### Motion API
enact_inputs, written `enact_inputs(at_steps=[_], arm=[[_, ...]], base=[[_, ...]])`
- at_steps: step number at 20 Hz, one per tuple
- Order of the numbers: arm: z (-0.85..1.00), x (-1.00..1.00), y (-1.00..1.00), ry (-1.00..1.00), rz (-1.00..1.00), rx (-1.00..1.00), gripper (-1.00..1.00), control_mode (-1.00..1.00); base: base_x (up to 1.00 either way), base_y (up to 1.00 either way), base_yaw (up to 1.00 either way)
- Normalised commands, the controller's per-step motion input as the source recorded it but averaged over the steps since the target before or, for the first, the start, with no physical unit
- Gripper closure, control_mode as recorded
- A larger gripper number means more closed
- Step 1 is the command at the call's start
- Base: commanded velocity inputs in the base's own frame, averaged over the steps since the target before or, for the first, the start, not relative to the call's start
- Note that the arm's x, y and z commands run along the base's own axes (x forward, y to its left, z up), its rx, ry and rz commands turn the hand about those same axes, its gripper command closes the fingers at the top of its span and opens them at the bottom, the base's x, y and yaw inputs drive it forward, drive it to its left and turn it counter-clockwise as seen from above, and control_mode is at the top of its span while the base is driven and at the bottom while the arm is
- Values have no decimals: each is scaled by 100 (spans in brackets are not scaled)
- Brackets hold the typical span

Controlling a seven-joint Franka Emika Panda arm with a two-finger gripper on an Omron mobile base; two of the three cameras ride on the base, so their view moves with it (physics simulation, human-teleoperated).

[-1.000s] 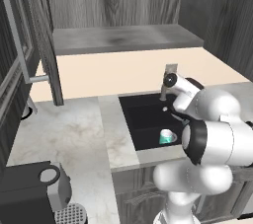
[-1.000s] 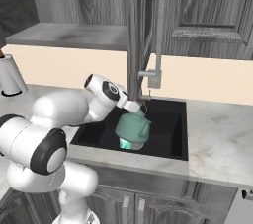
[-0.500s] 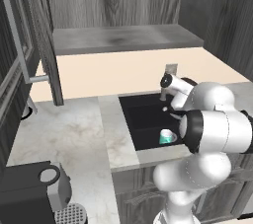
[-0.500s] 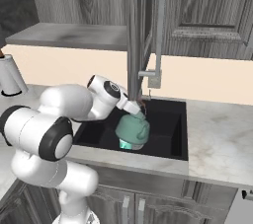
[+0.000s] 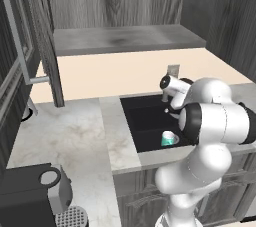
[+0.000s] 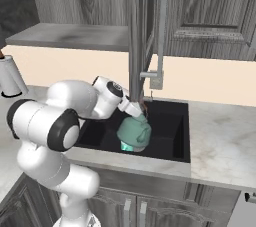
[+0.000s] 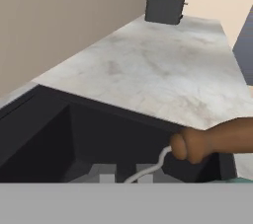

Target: Open the cabinet, pick the kettle from the cabinet, and place it in the sink.

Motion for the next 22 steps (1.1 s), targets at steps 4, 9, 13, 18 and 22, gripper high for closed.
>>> enact_inputs(at_steps=[4,9,13,18,22], arm=[[-7,1,-11,0,-1,0,100,-100],[-9,3,-3,-1,0,0,100,-100],[-11,6,1,-8,0,0,100,-100],[-9,10,0,-6,0,0,100,-100],[-8,11,-4,-2,0,-3,100,-100]], base=[[0,0,0],[0,0,0],[0,0,0],[0,0,0],[0,0,0]])
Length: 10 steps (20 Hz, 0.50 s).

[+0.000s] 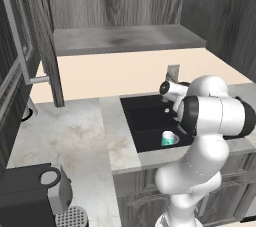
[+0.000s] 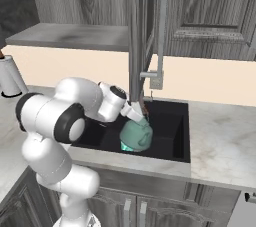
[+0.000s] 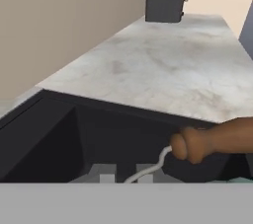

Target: Open the cabinet, pick the kettle from the cabinet, and place it in the sink.

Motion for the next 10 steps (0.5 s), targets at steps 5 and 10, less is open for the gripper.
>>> enact_inputs(at_steps=[5,10], arm=[[-9,8,-4,0,0,-8,100,-100],[-10,9,-2,0,0,-9,100,-100]], base=[[0,0,0],[0,0,0]])
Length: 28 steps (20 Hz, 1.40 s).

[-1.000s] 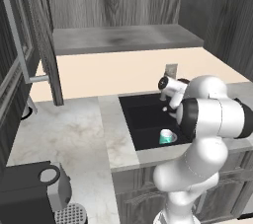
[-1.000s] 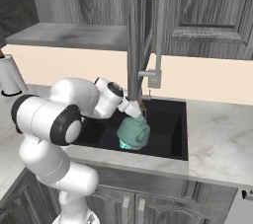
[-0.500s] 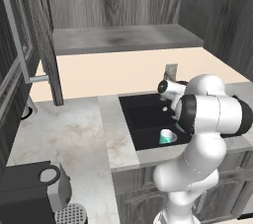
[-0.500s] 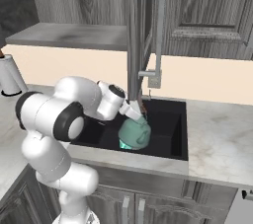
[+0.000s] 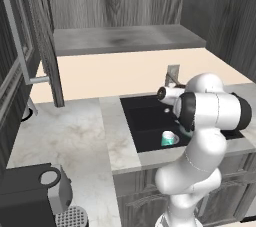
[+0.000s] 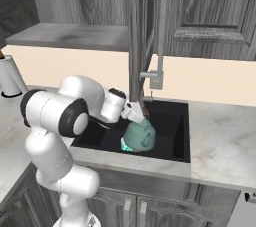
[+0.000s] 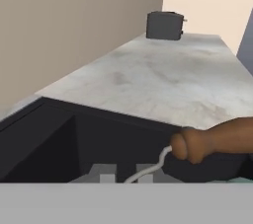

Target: Open the cabinet, pick the kettle from the cabinet, and place it in the sink.

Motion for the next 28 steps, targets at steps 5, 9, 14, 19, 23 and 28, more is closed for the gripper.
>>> enact_inputs(at_steps=[5,9,14,19,23,28], arm=[[-11,5,0,0,0,-8,100,-100],[-6,10,0,0,0,-5,100,-100],[-1,16,0,0,0,-3,100,-100],[0,21,-3,1,0,-3,100,-100],[-3,22,-1,2,0,-2,100,-100],[-8,16,-4,0,0,0,100,-100]], base=[[0,0,0],[0,0,0],[0,0,0],[0,0,0],[0,0,0],[0,0,0]])
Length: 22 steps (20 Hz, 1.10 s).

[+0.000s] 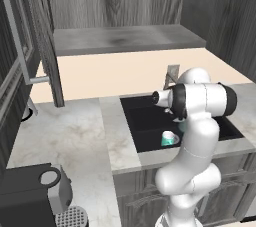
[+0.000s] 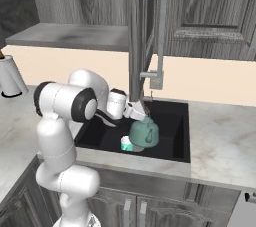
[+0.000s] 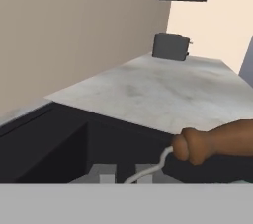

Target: Open the cabinet, pick the kettle from the cabinet, and place it in the sink.

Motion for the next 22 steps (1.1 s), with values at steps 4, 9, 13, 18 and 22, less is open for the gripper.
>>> enact_inputs(at_steps=[4,9,13,18,22], arm=[[-13,10,-13,1,2,0,100,-100],[-13,11,-21,0,4,0,100,-100],[-14,11,-16,0,6,0,100,-100],[-20,3,-3,0,10,0,100,-100],[-23,0,0,0,10,0,100,-100]], base=[[0,0,0],[0,0,0],[0,0,0],[0,0,0],[0,0,0]])
